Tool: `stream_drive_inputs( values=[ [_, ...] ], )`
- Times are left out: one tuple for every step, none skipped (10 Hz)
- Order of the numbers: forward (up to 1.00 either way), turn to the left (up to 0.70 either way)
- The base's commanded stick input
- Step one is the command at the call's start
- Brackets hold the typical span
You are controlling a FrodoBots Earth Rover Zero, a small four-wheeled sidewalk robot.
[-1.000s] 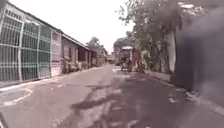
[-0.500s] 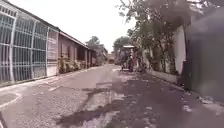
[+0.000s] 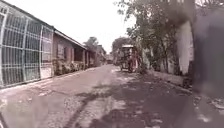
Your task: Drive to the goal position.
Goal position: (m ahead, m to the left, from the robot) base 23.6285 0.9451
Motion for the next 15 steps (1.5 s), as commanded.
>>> stream_drive_inputs(
  values=[
    [0.70,0.01],
    [0.70,0.01],
    [0.70,0.01],
    [0.70,0.01],
    [0.70,0.01],
    [0.70,0.01],
    [0.70,0.01],
    [0.70,0.01],
    [0.70,0.01],
    [0.70,0.01],
    [0.70,0.01],
    [0.70,0.01],
    [0.70,0.01],
    [0.70,0.01],
    [0.70,0.01]
  ],
)
